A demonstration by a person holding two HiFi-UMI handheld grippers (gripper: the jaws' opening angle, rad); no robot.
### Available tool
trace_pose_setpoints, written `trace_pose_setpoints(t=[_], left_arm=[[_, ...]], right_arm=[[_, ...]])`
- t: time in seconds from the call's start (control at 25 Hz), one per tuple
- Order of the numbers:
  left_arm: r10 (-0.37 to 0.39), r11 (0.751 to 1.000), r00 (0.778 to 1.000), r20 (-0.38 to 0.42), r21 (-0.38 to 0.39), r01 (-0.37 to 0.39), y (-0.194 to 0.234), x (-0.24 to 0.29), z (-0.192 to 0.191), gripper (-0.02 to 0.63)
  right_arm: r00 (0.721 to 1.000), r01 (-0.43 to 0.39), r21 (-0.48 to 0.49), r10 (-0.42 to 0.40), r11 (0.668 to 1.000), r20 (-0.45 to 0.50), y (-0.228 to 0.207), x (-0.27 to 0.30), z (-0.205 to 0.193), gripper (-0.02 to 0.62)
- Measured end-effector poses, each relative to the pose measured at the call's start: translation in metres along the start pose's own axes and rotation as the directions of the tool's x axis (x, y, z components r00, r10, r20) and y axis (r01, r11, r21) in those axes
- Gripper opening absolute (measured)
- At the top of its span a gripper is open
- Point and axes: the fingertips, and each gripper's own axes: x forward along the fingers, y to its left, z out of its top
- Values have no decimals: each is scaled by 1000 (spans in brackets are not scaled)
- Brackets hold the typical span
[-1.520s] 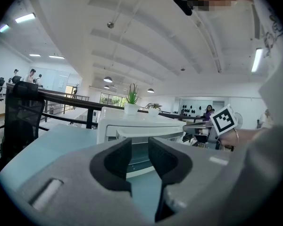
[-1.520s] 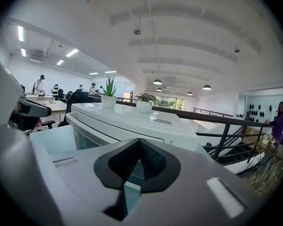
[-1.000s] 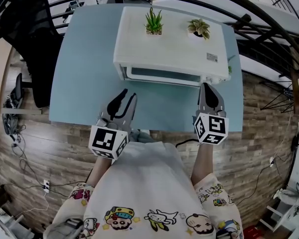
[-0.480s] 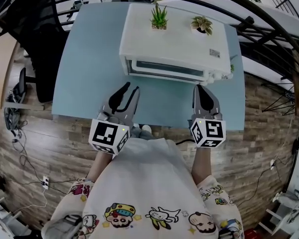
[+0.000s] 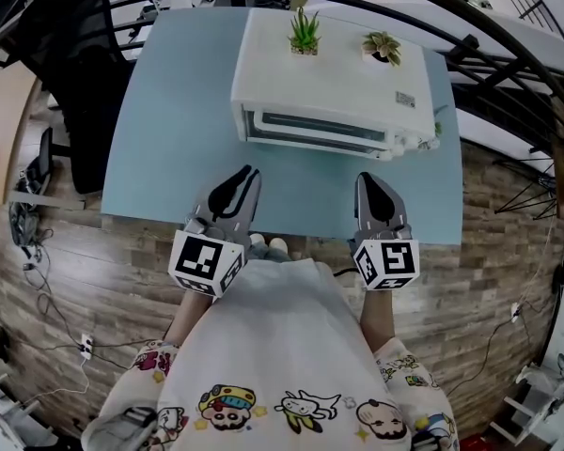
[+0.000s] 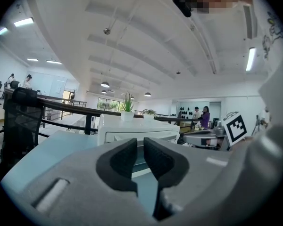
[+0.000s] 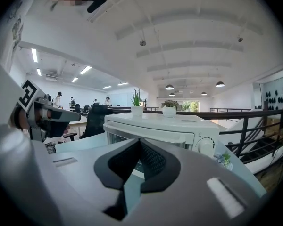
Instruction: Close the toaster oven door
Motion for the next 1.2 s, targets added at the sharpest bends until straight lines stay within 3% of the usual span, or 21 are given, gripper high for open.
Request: trace_pose_setpoints(t=[0.2, 0.64, 1.2], left_arm=[[-27, 1000, 1000, -12, -9, 27, -3, 2, -10, 0], [-33, 999, 997, -70, -12, 33, 4, 7, -30, -2], [-23, 1000, 996, -83, -9, 22, 12, 10, -32, -2]], right_arm=[[1000, -2, 24, 2, 1000, -8, 3, -4, -9, 8], [1000, 4, 36, -3, 999, -31, 3, -7, -21, 8], [999, 10, 22, -9, 1000, -33, 6, -4, -20, 8]])
